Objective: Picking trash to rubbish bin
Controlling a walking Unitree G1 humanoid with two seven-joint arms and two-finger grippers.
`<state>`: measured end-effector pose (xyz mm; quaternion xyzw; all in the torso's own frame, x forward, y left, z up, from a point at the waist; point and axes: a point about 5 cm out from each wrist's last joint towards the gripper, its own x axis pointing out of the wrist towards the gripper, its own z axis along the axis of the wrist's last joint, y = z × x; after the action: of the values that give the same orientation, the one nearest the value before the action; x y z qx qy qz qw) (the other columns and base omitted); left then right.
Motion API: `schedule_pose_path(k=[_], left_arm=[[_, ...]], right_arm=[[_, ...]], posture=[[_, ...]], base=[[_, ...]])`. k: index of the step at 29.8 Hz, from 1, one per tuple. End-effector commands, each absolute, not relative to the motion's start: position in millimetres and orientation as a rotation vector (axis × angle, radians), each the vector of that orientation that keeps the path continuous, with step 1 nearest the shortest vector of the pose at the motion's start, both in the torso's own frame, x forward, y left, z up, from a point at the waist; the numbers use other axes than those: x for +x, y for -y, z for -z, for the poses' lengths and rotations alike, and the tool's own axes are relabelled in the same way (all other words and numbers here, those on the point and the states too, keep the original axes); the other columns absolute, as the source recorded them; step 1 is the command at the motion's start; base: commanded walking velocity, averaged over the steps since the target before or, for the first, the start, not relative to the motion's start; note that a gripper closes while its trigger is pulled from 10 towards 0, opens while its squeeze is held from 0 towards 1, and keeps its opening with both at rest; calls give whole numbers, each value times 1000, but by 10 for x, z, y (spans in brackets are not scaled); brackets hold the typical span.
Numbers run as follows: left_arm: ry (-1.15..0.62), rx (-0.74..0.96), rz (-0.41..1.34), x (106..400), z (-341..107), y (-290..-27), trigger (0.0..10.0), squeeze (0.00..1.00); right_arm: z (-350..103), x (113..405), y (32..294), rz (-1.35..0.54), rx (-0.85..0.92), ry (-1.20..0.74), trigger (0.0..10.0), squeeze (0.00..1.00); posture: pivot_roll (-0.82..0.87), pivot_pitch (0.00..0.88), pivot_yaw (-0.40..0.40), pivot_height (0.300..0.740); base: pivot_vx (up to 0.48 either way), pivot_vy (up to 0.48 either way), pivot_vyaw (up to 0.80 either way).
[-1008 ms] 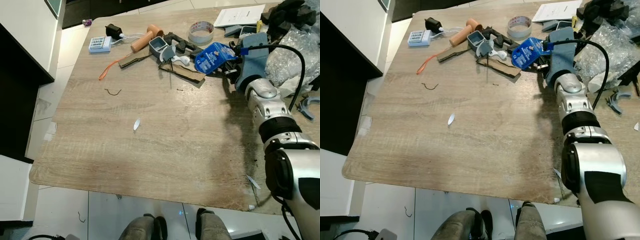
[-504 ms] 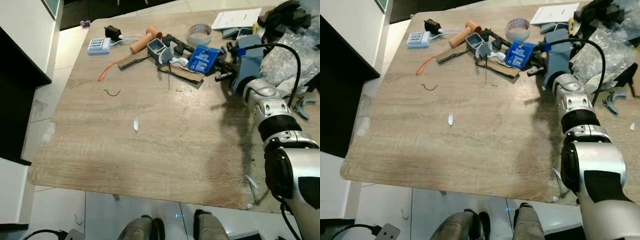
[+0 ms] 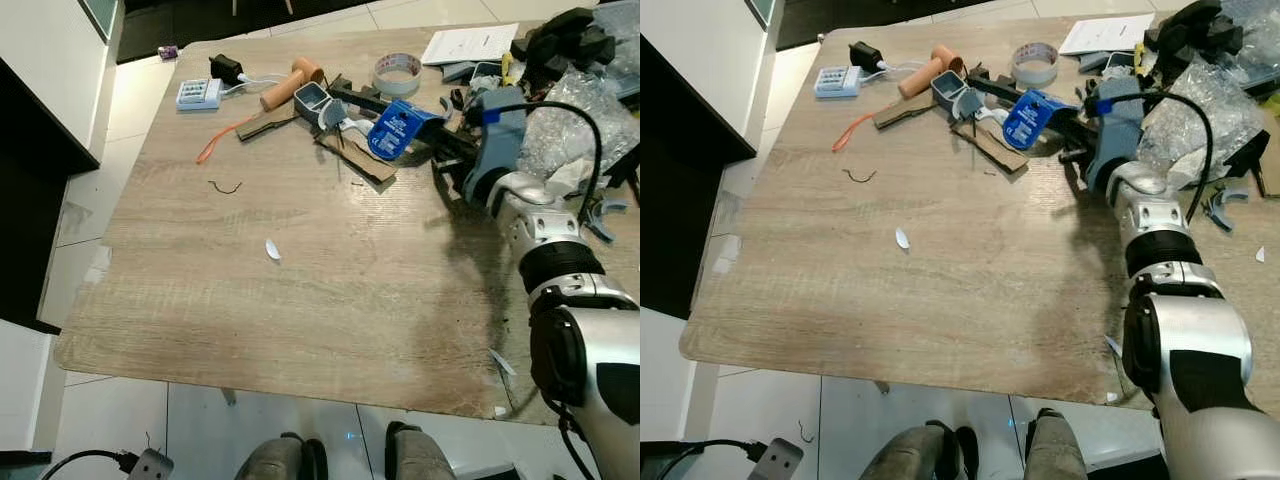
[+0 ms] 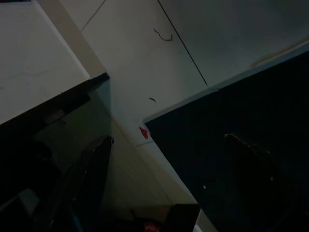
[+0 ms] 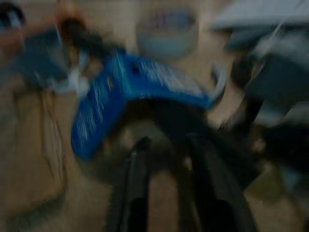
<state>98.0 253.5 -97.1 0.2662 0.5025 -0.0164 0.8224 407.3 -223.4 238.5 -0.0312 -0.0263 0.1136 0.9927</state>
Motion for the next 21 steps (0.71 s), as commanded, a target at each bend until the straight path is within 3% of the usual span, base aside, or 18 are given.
schedule_pose_path(k=[1,11,21], left_arm=[[-1125,553,32,853,1012,-2528,10000,0],[-1142,543,25,802,1029,-2513,10000,0],[-1154,539,22,734,1041,-2513,10000,0]], right_arm=[[-2510,4056,2221,-253,-36,149,10000,1000],[-2824,3980,1998,-474,40,363,10000,1000],[-2477,4050,2132,-269,-285,146,10000,1000]], posture=[[1,163,148,740],[8,159,136,740],[25,176,135,740]], base=[[0,0,0],[0,0,0],[0,0,0]])
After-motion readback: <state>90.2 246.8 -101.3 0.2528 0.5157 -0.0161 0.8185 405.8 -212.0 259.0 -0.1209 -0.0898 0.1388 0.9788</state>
